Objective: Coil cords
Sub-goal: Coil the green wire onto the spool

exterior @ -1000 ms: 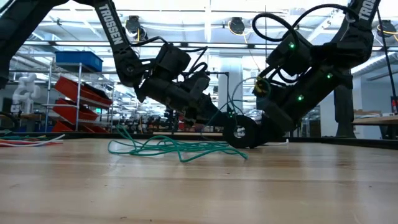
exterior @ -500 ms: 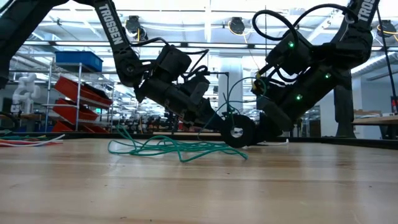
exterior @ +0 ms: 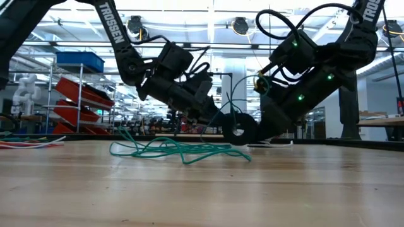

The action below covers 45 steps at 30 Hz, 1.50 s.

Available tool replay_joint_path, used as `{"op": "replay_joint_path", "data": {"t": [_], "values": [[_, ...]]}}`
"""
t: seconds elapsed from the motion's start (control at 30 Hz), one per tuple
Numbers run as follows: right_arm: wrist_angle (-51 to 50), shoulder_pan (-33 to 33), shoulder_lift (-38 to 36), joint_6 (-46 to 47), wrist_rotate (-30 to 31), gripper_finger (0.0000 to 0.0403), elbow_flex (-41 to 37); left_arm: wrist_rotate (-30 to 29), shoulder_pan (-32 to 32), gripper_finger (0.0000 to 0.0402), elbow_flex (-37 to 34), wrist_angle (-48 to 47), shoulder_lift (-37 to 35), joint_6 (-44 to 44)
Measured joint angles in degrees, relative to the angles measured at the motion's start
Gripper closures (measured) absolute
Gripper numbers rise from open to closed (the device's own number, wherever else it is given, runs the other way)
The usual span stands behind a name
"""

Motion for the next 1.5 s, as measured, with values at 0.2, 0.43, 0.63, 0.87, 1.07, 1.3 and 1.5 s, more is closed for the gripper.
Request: {"op": "replay_joint_path", "data": {"t": [0.2,0.43,0.63,0.87,1.07,1.3,1.5], "values": [[1.2,1.2,-2.0,-1.1,4.6,0.0403,0.0,-0.6,2.7,0.0317,-0.1,-6.3,-5.0,3.1],[1.8,1.5,-6.8,-4.1,8.8,0.0403,0.0,-0.8,4.5,0.0317,-0.1,-14.2,-12.4,7.2],[2.3,1.1,-12.6,-7.4,9.4,0.0403,0.0,-0.8,3.4,0.0317,-0.1,-23.5,-18.5,10.4],[1.3,-0.6,-19.8,-10.1,9.5,0.0403,0.0,3.3,-1.4,0.0317,-0.1,-26.3,-23.9,10.5],[-0.4,-0.9,-24.0,-12.5,9.3,0.0403,0.0,-0.2,-6.2,0.0317,-0.1,-25.5,-23.0,12.9],[-0.9,-0.9,-26.7,-13.4,9.3,0.0403,0.0,-13.9,-10.1,0.0317,-0.1,-19.0,-20.8,15.9],[-1.3,-0.9,-27.1,-13.4,9.3,0.0403,0.0,-17.3,-13.6,0.0296,-0.1,-18.1,-20.4,19.5]]}}
